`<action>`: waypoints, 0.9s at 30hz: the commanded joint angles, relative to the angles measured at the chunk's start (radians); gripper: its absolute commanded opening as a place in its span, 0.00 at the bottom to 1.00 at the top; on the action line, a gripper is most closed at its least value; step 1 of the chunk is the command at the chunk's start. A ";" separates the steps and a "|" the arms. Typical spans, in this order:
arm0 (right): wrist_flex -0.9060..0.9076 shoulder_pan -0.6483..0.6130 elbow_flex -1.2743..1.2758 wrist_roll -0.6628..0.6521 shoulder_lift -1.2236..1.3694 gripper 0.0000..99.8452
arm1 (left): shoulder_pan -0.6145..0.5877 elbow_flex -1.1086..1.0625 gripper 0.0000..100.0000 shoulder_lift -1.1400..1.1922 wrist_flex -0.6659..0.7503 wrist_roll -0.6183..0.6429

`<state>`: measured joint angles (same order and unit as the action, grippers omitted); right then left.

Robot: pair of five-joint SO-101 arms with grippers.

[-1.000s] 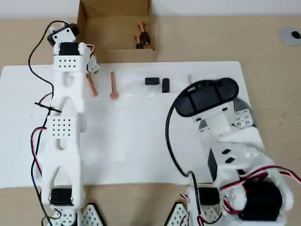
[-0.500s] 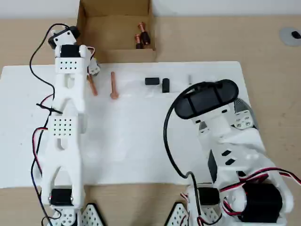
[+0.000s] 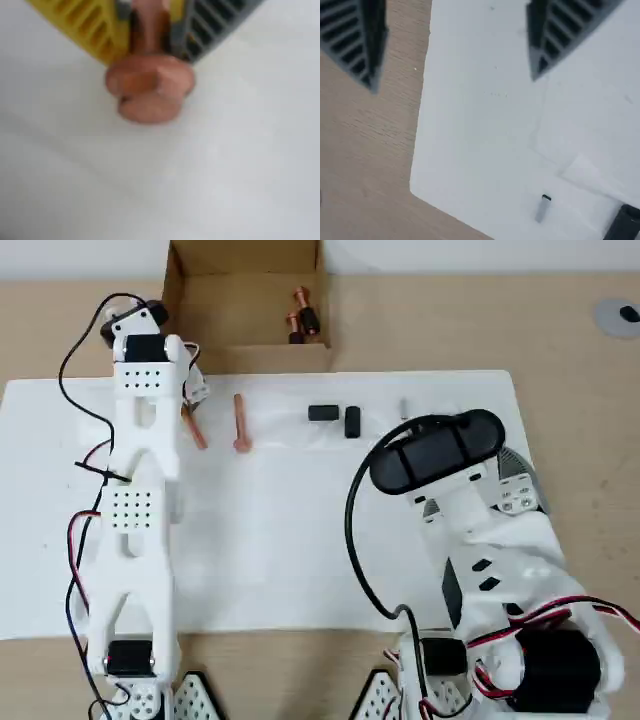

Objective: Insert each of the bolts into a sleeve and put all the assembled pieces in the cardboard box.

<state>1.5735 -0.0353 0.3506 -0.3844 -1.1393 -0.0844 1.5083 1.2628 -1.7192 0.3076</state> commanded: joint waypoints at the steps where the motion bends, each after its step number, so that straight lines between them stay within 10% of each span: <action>1: -0.006 0.012 0.001 0.000 0.001 0.23 | 0.048 0.083 0.01 -0.113 -0.037 -0.002; 15: -0.138 0.013 0.219 0.086 0.002 0.23 | 0.249 -0.170 0.00 -0.797 -0.037 -0.104; 27: -0.436 -0.119 0.266 0.522 0.283 0.23 | 0.245 -1.112 0.01 -1.584 -0.034 -0.295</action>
<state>1.1807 -0.0997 0.6498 0.0928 -0.9797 0.1534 0.6368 -0.1043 -1.7499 0.0637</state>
